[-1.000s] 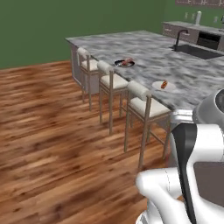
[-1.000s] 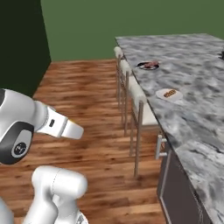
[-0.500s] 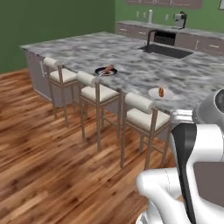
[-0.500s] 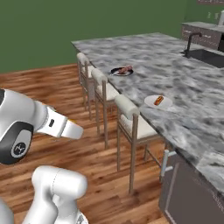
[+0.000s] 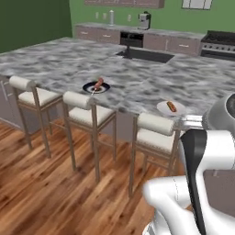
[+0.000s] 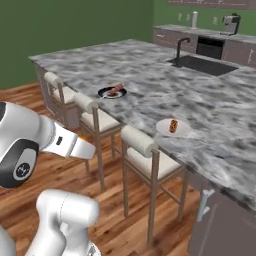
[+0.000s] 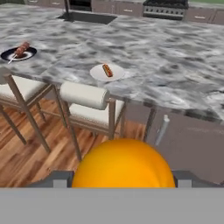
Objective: Pick up the orange and kiwi from the fridge and place one fruit on each plate on the dining counter.
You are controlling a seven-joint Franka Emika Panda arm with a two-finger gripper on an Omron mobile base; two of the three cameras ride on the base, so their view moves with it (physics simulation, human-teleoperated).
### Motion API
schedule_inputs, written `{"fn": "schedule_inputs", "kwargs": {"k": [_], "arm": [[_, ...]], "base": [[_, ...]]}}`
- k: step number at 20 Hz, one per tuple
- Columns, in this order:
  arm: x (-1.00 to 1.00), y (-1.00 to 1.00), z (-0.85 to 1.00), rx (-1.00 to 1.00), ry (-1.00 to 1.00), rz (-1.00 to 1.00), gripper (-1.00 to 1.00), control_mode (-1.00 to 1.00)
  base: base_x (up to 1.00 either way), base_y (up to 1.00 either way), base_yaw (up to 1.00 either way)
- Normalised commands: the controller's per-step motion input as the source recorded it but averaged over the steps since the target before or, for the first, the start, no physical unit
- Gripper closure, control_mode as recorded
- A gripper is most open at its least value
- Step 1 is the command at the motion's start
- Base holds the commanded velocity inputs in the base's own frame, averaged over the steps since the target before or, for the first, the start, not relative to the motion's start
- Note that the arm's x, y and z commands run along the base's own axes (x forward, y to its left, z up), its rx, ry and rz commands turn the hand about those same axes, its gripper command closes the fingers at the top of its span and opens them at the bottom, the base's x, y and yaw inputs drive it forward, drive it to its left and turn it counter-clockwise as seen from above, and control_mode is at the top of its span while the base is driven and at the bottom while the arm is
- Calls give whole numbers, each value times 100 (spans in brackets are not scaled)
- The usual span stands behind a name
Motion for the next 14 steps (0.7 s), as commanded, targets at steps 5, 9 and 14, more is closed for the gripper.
{"fn": "schedule_inputs", "kwargs": {"k": [5,9,14], "arm": [[0,0,0,0,0,0,100,100],[0,0,0,0,0,0,100,100],[0,0,0,0,0,0,100,100]], "base": [[66,100,-35],[66,100,-33],[72,100,-35]]}}
